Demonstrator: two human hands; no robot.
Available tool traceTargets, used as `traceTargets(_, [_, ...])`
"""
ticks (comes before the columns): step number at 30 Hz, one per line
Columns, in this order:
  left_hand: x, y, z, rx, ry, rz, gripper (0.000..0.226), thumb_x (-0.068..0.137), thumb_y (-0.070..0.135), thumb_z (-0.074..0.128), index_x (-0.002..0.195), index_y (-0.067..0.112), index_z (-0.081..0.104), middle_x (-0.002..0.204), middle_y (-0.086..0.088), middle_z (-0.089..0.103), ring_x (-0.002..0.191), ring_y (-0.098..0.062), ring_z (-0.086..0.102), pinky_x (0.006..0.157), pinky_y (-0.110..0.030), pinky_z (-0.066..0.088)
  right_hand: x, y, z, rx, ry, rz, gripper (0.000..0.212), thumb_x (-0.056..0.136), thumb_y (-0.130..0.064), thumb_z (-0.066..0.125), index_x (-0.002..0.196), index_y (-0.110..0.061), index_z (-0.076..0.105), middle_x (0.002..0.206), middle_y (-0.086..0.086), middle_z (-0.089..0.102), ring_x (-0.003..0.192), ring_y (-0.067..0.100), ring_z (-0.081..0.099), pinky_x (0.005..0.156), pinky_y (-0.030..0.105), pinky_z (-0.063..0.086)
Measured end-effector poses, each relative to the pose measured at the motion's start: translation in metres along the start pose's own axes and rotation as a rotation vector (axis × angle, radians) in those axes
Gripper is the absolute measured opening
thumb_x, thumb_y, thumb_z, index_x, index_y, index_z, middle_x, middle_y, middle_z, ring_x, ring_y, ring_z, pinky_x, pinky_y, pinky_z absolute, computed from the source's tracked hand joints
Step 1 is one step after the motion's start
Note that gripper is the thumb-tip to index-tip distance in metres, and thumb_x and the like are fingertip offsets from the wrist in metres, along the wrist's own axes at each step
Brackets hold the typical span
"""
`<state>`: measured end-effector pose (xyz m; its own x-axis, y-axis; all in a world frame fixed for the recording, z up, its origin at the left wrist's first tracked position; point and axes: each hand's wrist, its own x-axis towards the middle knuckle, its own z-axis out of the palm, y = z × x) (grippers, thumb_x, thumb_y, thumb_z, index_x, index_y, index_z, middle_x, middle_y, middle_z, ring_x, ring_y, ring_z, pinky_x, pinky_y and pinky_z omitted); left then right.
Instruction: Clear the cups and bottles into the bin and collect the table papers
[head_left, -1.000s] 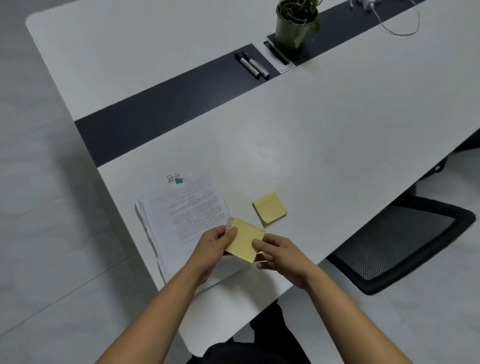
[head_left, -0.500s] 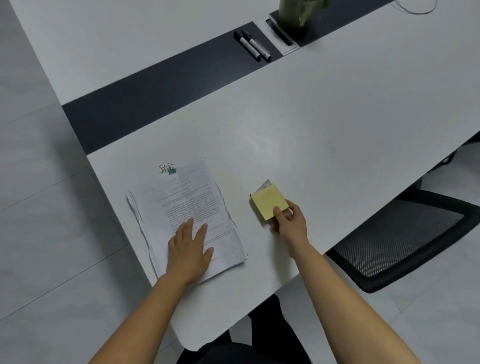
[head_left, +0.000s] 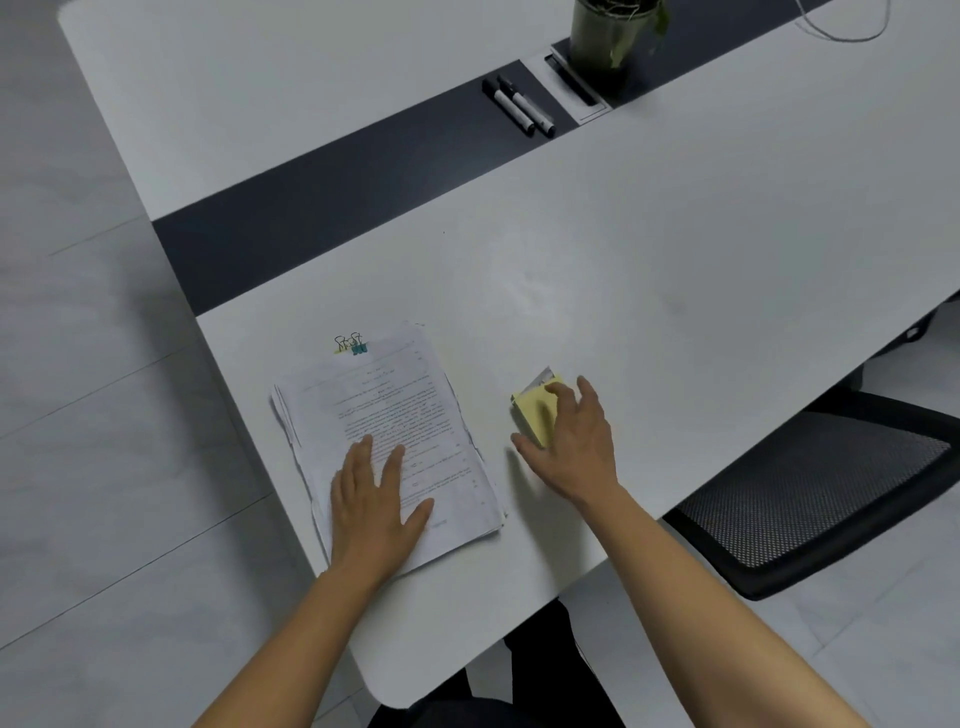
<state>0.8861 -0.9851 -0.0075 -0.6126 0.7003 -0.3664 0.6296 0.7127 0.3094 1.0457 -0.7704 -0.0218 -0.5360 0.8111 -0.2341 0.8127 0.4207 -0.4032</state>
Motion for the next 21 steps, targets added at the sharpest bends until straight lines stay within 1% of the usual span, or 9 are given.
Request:
traceTargets(1, [-0.003, -0.002, 0.001, -0.019, 0.045, -0.069, 0.086, 0.088, 0.062, 0.054, 0.157, 0.02, 0.023, 0.165, -0.015, 0.003, 0.152, -0.031, -0.001, 0.121, -0.047, 0.003, 0.005, -0.003, 0.001, -0.028, -0.01, -0.014, 0.083, 0.077, -0.054, 0.07, 0.144, -0.017, 0.038, 0.154, 0.025, 0.029, 0.136, 0.042, 0.039, 0.099, 0.048, 0.043])
traceTargets(3, [-0.008, -0.006, 0.002, -0.083, 0.06, -0.253, 0.095, 0.083, 0.062, 0.063, 0.157, 0.02, 0.02, 0.165, -0.014, -0.001, 0.152, -0.031, -0.004, 0.121, -0.05, 0.004, 0.013, -0.011, 0.003, -0.074, -0.009, -0.021, 0.079, 0.082, -0.049, 0.063, 0.149, -0.021, 0.032, 0.151, 0.023, 0.034, 0.129, 0.042, 0.045, 0.092, 0.046, 0.045])
traceTargets(4, [-0.01, -0.007, 0.003, -0.119, 0.051, -0.329, 0.099, 0.081, 0.061, 0.067, 0.157, 0.02, 0.019, 0.165, -0.013, -0.003, 0.152, -0.031, -0.005, 0.121, -0.052, 0.006, 0.017, -0.015, 0.003, -0.084, 0.0, -0.006, 0.076, 0.086, -0.049, 0.059, 0.151, -0.022, 0.029, 0.145, 0.019, 0.04, 0.122, 0.04, 0.049, 0.087, 0.045, 0.046])
traceTargets(6, [-0.012, -0.011, 0.004, -0.17, 0.018, -0.403, 0.103, 0.079, 0.057, 0.071, 0.157, 0.019, 0.017, 0.164, -0.011, -0.005, 0.151, -0.031, -0.003, 0.121, -0.054, 0.011, 0.023, -0.021, 0.002, -0.088, 0.01, 0.045, 0.075, 0.09, -0.051, 0.054, 0.154, -0.023, 0.025, 0.132, 0.013, 0.049, 0.112, 0.036, 0.053, 0.081, 0.042, 0.046])
traceTargets(9, [-0.014, -0.019, 0.008, -0.213, -0.034, -0.423, 0.104, 0.08, 0.055, 0.072, 0.158, 0.018, 0.014, 0.164, -0.01, -0.005, 0.151, -0.031, -0.002, 0.121, -0.054, 0.015, 0.027, -0.023, 0.003, -0.075, -0.007, 0.088, 0.078, 0.09, -0.054, 0.054, 0.155, -0.024, 0.021, 0.134, 0.009, 0.048, 0.115, 0.035, 0.052, 0.083, 0.043, 0.045])
traceTargets(13, [-0.013, -0.021, 0.009, -0.224, -0.014, -0.434, 0.104, 0.078, 0.056, 0.073, 0.157, 0.018, 0.016, 0.164, -0.009, -0.003, 0.15, -0.03, -0.001, 0.12, -0.054, 0.018, 0.028, -0.022, 0.003, -0.062, -0.011, 0.095, 0.077, 0.091, -0.056, 0.055, 0.154, -0.022, 0.026, 0.141, 0.009, 0.046, 0.12, 0.036, 0.049, 0.087, 0.045, 0.046])
traceTargets(17, [-0.016, -0.023, 0.011, -0.215, -0.027, -0.415, 0.102, 0.08, 0.058, 0.071, 0.157, 0.018, 0.017, 0.164, -0.01, -0.004, 0.15, -0.031, -0.001, 0.121, -0.053, 0.016, 0.03, -0.017, 0.006, -0.076, -0.009, 0.083, 0.077, 0.09, -0.057, 0.055, 0.151, -0.016, 0.03, 0.145, 0.006, 0.044, 0.118, 0.035, 0.046, 0.082, 0.042, 0.044])
traceTargets(19, [-0.016, -0.022, 0.009, -0.218, -0.03, -0.407, 0.102, 0.081, 0.059, 0.069, 0.157, 0.018, 0.015, 0.164, -0.011, -0.004, 0.15, -0.031, -0.001, 0.122, -0.052, 0.014, 0.027, -0.016, 0.004, -0.095, -0.054, 0.069, 0.087, 0.09, -0.058, 0.057, 0.155, -0.012, 0.022, 0.152, 0.011, 0.036, 0.124, 0.037, 0.042, 0.088, 0.044, 0.044])
traceTargets(21, [-0.016, -0.025, 0.006, -0.234, -0.052, -0.399, 0.102, 0.082, 0.06, 0.068, 0.158, 0.019, 0.014, 0.164, -0.01, -0.005, 0.15, -0.031, -0.002, 0.122, -0.051, 0.013, 0.024, -0.014, 0.002, -0.056, -0.108, 0.062, 0.101, 0.088, -0.061, 0.058, 0.158, -0.013, 0.005, 0.162, 0.018, 0.018, 0.138, 0.04, 0.031, 0.103, 0.05, 0.037])
